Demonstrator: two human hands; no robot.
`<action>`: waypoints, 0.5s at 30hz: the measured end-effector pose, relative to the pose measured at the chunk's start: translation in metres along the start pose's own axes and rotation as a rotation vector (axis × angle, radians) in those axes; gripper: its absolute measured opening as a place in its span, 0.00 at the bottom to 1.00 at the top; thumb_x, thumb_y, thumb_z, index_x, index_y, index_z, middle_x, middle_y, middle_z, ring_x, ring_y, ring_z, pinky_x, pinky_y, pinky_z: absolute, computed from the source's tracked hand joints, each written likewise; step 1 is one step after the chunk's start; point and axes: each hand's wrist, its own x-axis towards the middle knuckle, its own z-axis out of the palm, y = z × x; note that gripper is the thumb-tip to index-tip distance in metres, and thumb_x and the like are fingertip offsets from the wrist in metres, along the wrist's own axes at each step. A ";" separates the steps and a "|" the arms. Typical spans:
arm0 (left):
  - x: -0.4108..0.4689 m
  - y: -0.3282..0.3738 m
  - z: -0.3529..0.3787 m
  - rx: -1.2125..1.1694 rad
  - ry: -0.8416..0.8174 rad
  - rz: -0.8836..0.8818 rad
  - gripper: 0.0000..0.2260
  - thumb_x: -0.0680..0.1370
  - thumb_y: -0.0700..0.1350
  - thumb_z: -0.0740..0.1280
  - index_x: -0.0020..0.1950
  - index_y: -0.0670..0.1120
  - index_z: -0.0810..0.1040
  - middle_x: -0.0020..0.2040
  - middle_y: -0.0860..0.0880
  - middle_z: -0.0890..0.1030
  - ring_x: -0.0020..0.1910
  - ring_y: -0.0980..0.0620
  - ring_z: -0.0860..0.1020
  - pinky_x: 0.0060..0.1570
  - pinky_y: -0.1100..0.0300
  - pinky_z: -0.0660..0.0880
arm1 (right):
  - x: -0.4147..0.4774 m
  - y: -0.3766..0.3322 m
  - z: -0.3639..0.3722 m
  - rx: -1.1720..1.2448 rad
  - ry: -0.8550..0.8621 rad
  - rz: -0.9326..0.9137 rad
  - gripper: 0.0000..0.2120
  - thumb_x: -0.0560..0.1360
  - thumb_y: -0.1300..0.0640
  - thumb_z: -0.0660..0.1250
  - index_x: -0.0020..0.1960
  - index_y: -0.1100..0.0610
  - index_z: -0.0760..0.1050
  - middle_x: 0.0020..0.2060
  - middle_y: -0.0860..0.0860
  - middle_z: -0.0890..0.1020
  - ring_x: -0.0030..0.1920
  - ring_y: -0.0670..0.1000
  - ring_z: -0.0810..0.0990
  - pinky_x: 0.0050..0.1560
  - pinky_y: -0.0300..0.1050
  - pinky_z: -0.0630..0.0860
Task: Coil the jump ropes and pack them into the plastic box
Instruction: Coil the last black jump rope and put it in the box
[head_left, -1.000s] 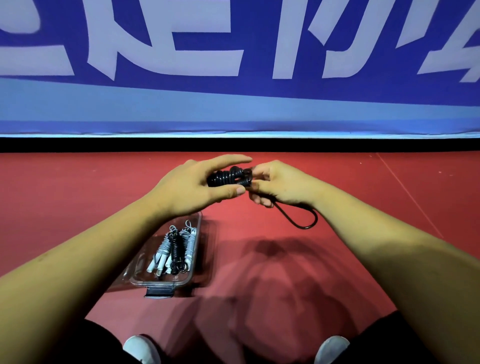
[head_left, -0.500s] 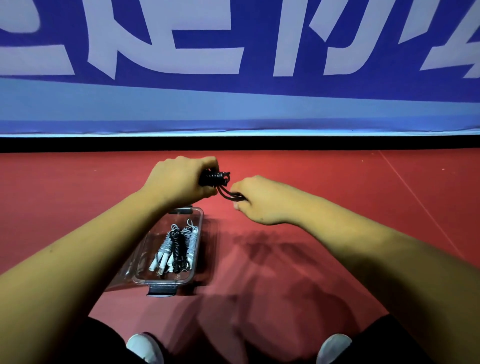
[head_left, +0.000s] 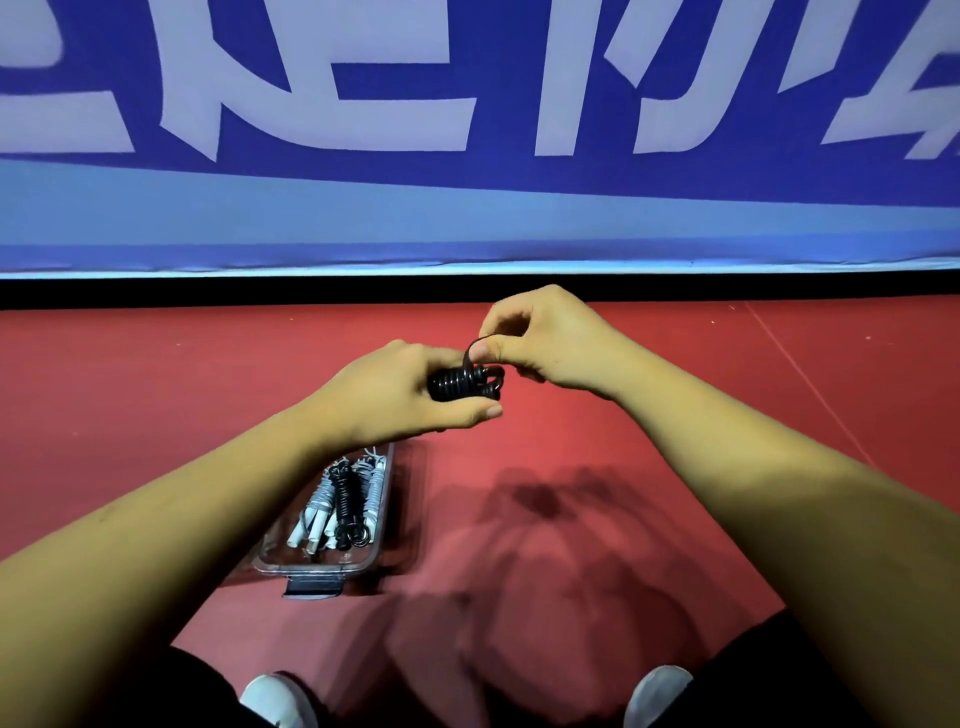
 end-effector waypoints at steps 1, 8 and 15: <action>-0.001 0.001 0.001 -0.121 0.005 0.012 0.18 0.69 0.69 0.68 0.46 0.57 0.80 0.31 0.51 0.77 0.28 0.56 0.72 0.33 0.57 0.69 | -0.001 0.001 -0.002 0.046 -0.031 0.039 0.06 0.75 0.56 0.70 0.40 0.56 0.80 0.27 0.52 0.76 0.25 0.47 0.70 0.24 0.38 0.63; -0.004 0.013 0.002 -0.693 0.177 -0.005 0.14 0.78 0.49 0.71 0.62 0.57 0.75 0.32 0.46 0.76 0.25 0.50 0.72 0.24 0.62 0.67 | 0.000 0.009 0.004 0.361 -0.191 0.125 0.15 0.83 0.53 0.59 0.40 0.58 0.72 0.29 0.51 0.70 0.27 0.48 0.65 0.28 0.39 0.64; 0.005 0.010 -0.001 -1.037 0.225 -0.187 0.12 0.75 0.36 0.72 0.53 0.50 0.77 0.34 0.45 0.75 0.27 0.47 0.72 0.28 0.58 0.71 | 0.002 -0.004 0.002 -0.022 -0.017 0.011 0.14 0.81 0.55 0.61 0.39 0.56 0.77 0.27 0.48 0.73 0.25 0.46 0.66 0.26 0.38 0.64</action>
